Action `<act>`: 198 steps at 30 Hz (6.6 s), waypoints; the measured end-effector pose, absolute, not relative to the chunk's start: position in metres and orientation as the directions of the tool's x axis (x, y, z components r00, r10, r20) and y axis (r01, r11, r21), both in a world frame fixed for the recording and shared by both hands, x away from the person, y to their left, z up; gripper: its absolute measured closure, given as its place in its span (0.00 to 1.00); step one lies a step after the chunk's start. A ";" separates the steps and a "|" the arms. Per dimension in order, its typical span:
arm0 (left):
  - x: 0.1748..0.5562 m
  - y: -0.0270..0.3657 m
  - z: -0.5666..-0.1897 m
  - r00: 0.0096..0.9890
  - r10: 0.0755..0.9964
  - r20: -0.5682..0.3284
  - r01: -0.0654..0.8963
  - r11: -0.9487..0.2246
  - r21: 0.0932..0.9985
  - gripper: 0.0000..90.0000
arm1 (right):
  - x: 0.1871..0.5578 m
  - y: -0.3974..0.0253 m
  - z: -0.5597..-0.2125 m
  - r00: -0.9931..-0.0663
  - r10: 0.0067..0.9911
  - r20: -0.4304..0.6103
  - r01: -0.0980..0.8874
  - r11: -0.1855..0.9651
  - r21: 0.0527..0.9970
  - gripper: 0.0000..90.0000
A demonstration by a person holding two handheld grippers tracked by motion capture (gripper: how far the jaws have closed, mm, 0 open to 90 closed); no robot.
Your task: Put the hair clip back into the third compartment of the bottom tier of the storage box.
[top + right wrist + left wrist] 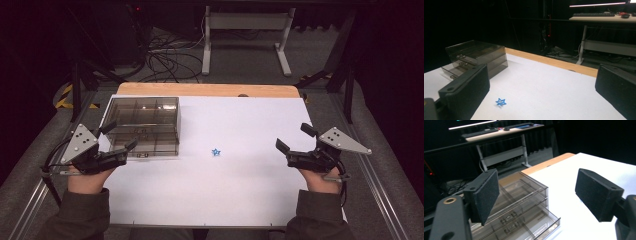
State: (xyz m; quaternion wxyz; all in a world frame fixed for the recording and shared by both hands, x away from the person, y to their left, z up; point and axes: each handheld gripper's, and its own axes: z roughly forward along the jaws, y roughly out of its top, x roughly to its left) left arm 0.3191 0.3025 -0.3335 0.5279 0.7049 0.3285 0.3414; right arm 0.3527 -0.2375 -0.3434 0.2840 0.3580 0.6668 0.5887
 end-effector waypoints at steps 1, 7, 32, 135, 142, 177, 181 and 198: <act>0.320 0.301 -0.334 0.554 0.821 0.137 0.104 -0.231 0.967 0.25 | 0.353 -0.237 -0.343 -0.583 0.812 0.043 0.143 0.050 0.989 0.00; 0.323 0.288 -0.338 0.585 0.797 0.147 0.107 -0.256 0.961 0.28 | 0.352 -0.236 -0.344 -0.585 0.810 0.042 0.147 0.055 0.988 0.00; 0.339 0.244 -0.355 0.652 0.745 0.143 0.117 -0.285 0.951 0.41 | 0.351 -0.238 -0.342 -0.581 0.813 0.046 0.150 0.050 0.987 0.01; 0.412 0.128 -0.435 0.786 0.596 0.163 0.201 -0.497 0.844 0.73 | 0.349 -0.239 -0.340 -0.600 0.799 0.047 0.151 0.056 0.987 0.03; 0.416 0.121 -0.443 0.792 0.587 0.170 0.207 -0.519 0.829 0.74 | 0.349 -0.239 -0.340 -0.600 0.799 0.048 0.152 0.055 0.987 0.03; 0.424 0.096 -0.464 0.805 0.456 0.379 0.075 -0.712 0.698 0.83 | 0.348 -0.240 -0.340 -0.605 0.795 0.042 0.147 0.060 0.987 0.04; 0.424 0.094 -0.466 0.801 0.442 0.403 0.057 -0.727 0.684 0.85 | 0.348 -0.240 -0.340 -0.606 0.795 0.041 0.146 0.060 0.988 0.04; 0.424 0.091 -0.467 0.771 0.438 0.462 0.027 -0.748 0.663 0.98 | 0.348 -0.240 -0.339 -0.607 0.793 0.037 0.143 0.063 0.988 0.05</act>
